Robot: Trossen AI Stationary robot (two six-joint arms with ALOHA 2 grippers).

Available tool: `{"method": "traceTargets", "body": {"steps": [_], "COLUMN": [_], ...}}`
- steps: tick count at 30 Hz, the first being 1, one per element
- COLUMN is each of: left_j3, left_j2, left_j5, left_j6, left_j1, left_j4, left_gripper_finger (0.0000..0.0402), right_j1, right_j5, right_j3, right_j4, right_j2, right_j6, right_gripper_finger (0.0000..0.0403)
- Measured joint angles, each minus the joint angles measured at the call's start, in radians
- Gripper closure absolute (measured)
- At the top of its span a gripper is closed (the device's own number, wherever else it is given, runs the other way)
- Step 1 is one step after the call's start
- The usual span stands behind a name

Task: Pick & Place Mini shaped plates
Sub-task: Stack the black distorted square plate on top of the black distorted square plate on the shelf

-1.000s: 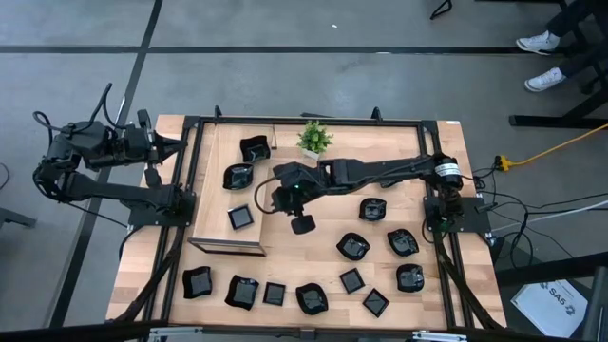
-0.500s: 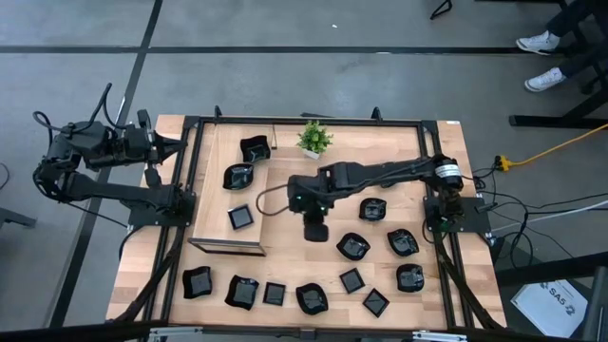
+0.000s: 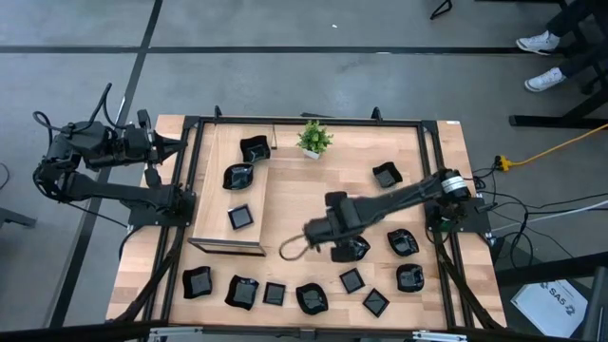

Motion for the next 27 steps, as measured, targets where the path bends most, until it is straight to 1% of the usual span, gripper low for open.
{"method": "traceTargets", "body": {"steps": [2,5,12,14,17,22,24,27], "left_j3": [0.0,0.0,0.0,0.0,0.0,0.0,0.0,0.0], "left_j2": [0.0,0.0,0.0,0.0,0.0,0.0,0.0,0.0], "left_j5": [0.0,0.0,0.0,0.0,0.0,0.0,0.0,0.0], "left_j6": [0.0,0.0,0.0,0.0,0.0,0.0,0.0,0.0], "left_j1": [0.0,0.0,0.0,0.0,0.0,0.0,0.0,0.0], "left_j4": [0.0,0.0,0.0,0.0,0.0,0.0,0.0,0.0], "left_gripper_finger": [0.0398,0.0398,0.0398,0.0398,0.0398,0.0398,0.0398,0.0398], "right_j1": [0.029,0.06,0.076,0.076,0.076,0.074,0.069,0.053], "right_j5": [0.01,0.005,0.021,0.062,0.167,0.333,0.367,0.372], "right_j3": [-0.049,-0.162,-0.468,-0.547,-0.66,-0.815,-0.861,-0.909], "right_j4": [0.012,0.083,0.328,0.383,0.438,0.442,0.439,0.438], "right_j2": [-0.023,-0.098,-0.347,-0.415,-0.503,-0.591,-0.606,-0.607], "right_j6": [-0.016,-0.007,0.135,0.18,0.252,0.415,0.475,0.568], "right_gripper_finger": [0.0345,0.0345,0.0345,0.0345,0.0345,0.0345,0.0345,0.0345]}}
